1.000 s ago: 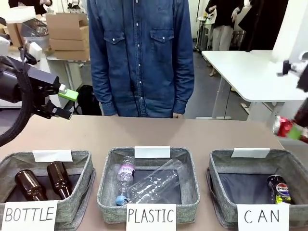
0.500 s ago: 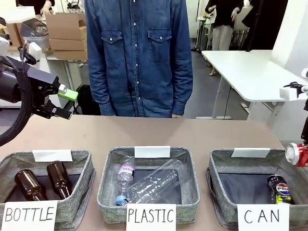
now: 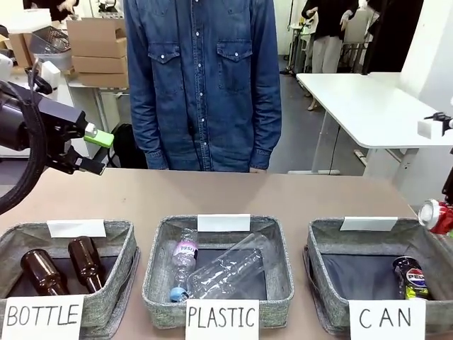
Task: Sort the can waste into the basket.
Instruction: Pick up the can waste from the table and place it in the right Fabric basket.
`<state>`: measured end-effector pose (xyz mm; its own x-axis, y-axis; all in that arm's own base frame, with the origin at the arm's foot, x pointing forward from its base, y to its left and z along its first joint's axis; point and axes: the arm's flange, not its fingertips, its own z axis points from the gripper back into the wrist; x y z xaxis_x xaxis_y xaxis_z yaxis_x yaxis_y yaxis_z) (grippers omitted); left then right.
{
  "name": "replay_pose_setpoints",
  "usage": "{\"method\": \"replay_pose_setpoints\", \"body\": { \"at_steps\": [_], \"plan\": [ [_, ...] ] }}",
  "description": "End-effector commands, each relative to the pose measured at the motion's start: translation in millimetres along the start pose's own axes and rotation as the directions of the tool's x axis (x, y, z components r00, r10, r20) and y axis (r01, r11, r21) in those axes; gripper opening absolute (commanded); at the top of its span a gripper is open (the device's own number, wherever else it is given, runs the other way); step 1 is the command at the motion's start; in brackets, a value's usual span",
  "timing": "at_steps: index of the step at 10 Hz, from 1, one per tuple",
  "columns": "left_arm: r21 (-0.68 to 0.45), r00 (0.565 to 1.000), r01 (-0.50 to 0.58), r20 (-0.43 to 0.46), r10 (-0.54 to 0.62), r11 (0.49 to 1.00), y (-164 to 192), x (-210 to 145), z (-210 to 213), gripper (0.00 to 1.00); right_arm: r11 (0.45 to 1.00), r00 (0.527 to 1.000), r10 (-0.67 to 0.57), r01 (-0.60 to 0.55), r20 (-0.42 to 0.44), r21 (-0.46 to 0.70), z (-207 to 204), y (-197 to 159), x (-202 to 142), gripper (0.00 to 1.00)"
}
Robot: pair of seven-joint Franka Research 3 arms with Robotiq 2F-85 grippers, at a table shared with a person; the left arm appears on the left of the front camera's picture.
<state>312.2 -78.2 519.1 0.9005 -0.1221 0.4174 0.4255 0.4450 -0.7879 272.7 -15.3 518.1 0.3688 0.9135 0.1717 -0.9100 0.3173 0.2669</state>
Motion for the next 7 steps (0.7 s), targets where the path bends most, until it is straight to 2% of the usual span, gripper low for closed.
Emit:
{"method": "replay_pose_setpoints", "body": {
  "at_steps": [1,7],
  "plan": [
    [-0.002,1.000,0.000,-0.010,0.000,1.000,-0.4,-2.2,1.5,1.00,0.997,0.996,0.073,-0.072,0.043,-0.018,2.0,-9.2,-1.6,1.00],
    [-0.002,1.000,0.000,-0.010,0.000,1.000,-0.4,-2.2,1.5,1.00,0.997,0.994,0.052,-0.058,0.099,0.052,6.9,-18.6,2.1,1.00]
  ]
}}
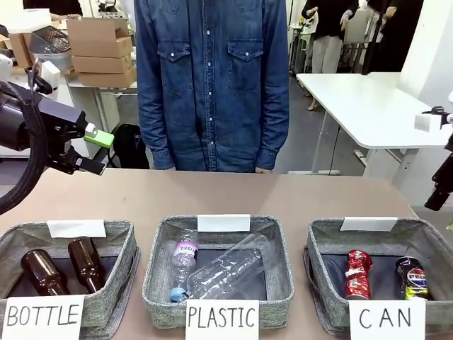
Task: Sort the can waste into the basket.
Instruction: Pick up the can waste from the table and place it in the right Fabric basket.
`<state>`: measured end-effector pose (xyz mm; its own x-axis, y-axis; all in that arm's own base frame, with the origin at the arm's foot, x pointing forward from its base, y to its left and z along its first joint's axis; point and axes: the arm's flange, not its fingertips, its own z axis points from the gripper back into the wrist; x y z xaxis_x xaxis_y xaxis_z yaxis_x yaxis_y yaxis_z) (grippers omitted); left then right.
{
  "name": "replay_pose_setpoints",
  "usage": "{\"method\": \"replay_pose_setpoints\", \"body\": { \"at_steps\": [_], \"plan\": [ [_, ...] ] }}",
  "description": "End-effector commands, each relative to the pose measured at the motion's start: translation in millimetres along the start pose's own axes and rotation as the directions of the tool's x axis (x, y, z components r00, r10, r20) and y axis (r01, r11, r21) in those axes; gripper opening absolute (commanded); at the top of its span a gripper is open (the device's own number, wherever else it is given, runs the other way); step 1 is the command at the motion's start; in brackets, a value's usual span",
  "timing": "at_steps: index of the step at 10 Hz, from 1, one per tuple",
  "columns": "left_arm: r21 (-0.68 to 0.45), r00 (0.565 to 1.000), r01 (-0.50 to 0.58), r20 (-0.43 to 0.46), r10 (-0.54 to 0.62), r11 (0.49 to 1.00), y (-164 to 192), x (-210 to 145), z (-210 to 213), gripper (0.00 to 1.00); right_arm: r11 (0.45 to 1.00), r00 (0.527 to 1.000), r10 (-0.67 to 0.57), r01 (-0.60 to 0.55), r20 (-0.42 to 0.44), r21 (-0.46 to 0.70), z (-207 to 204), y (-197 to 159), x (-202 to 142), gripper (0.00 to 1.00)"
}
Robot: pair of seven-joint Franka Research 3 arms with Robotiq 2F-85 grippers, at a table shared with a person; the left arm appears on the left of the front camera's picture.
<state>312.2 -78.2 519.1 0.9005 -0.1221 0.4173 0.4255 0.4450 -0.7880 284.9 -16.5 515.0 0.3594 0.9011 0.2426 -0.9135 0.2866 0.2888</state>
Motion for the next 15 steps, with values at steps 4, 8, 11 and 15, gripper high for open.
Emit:
{"method": "replay_pose_setpoints", "body": {
  "at_steps": [4,8,11,15],
  "plan": [
    [-0.002,1.000,0.000,-0.010,0.000,1.000,-0.4,-2.2,1.5,1.00,0.758,0.467,-0.651,0.356,0.599,0.546,34.2,-13.1,23.1,1.00],
    [-0.002,1.000,0.000,-0.010,0.000,1.000,-0.4,-2.2,1.5,1.00,0.447,-0.248,-0.836,0.213,0.490,0.869,46.0,-51.6,40.2,1.00],
    [-0.002,1.000,0.000,-0.010,0.000,1.000,-0.4,-2.2,1.5,1.00,0.232,-0.170,-0.924,0.459,0.341,0.858,-46.5,-59.3,140.2,1.00],
    [-0.002,1.000,0.000,-0.010,0.000,1.000,-0.4,-2.2,1.5,1.00,0.450,0.282,-0.892,0.495,0.353,0.743,-17.8,-78.7,87.9,1.00]
  ]
}}
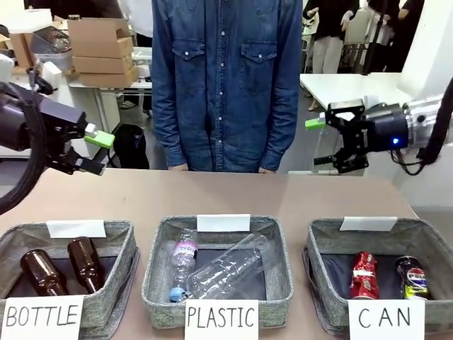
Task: Sort the can waste into the basket.
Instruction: Pick up the can waste from the table and place it in the right Fabric basket.
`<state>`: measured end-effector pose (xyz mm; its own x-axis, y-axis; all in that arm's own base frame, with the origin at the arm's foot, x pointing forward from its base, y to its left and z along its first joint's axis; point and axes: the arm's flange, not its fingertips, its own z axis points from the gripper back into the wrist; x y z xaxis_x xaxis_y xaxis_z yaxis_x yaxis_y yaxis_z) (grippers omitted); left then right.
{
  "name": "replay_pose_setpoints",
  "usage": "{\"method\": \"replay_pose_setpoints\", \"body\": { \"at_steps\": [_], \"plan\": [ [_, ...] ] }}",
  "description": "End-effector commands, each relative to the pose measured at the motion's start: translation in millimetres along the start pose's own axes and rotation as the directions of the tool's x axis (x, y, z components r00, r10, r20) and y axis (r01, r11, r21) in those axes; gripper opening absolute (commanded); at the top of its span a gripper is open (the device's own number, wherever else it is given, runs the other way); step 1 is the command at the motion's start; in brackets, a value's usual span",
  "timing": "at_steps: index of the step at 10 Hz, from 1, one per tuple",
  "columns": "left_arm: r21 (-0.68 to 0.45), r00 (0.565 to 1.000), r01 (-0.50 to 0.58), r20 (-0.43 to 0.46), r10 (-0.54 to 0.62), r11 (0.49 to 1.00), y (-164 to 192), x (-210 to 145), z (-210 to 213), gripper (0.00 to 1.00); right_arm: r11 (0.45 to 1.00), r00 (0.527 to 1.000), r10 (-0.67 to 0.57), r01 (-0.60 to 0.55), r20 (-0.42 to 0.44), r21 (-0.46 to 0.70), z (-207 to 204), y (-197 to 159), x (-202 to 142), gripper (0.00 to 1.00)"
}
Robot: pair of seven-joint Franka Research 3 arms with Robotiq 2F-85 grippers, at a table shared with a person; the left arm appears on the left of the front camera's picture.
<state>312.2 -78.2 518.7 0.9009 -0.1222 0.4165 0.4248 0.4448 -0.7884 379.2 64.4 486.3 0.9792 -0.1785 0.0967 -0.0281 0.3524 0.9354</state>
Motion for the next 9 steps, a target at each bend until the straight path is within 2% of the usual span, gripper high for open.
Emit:
{"method": "replay_pose_setpoints", "body": {
  "at_steps": [1,9],
  "plan": [
    [-0.002,1.000,0.001,-0.009,-0.001,1.000,-0.7,-2.1,1.7,1.00,0.998,0.997,0.060,-0.059,-0.044,0.031,19.4,3.5,10.0,1.00],
    [-0.002,1.000,0.001,-0.009,-0.001,1.000,-0.7,-2.1,1.7,1.00,0.998,0.997,0.060,-0.059,-0.044,0.031,19.4,3.5,10.0,1.00]
  ]
}}
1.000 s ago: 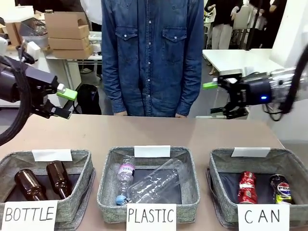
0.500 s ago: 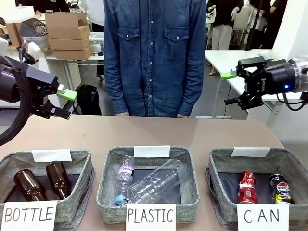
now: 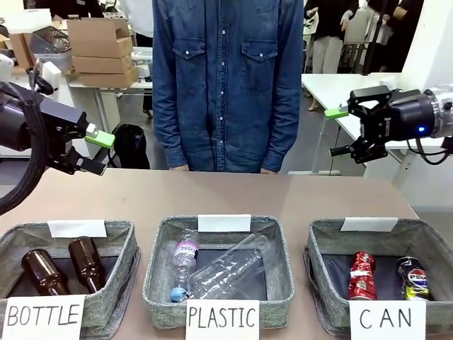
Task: Sort the can waste into the basket.
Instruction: Pick up the can waste from the table and place it in the right Fabric basket.
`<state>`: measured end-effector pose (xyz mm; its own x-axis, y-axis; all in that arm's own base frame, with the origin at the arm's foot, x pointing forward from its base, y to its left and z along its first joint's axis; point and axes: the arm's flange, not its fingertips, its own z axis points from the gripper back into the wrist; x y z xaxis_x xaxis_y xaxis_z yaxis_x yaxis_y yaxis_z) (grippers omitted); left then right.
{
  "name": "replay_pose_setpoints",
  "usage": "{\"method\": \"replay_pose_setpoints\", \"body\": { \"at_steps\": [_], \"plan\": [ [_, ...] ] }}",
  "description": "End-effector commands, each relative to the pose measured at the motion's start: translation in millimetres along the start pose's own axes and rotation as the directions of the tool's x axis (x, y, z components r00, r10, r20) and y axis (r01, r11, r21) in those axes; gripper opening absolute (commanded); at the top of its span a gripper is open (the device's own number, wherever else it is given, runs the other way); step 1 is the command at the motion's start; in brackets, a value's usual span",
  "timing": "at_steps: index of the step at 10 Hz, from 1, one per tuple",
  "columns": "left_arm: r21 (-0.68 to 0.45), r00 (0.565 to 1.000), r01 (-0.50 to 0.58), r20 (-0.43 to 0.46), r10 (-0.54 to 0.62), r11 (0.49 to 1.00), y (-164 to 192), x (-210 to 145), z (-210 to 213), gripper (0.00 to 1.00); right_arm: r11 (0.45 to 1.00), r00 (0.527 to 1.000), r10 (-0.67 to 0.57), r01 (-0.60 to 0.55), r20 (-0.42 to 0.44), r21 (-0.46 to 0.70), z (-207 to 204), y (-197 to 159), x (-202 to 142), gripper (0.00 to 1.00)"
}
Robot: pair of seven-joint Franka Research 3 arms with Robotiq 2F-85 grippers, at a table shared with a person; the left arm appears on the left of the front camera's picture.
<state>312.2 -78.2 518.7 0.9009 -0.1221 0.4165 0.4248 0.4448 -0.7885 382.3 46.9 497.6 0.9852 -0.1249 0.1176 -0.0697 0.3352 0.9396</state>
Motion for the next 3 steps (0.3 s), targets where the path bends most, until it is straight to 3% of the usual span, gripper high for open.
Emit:
{"method": "replay_pose_setpoints", "body": {
  "at_steps": [1,3],
  "plan": [
    [-0.002,1.000,0.001,-0.009,-0.001,1.000,-0.7,-2.1,1.7,1.00,1.000,1.000,0.022,-0.022,-0.001,0.005,0.3,-0.9,2.8,1.00],
    [-0.002,1.000,0.001,-0.009,-0.001,1.000,-0.7,-2.1,1.7,1.00,1.000,1.000,0.022,-0.022,-0.001,0.005,0.3,-0.9,2.8,1.00]
  ]
}}
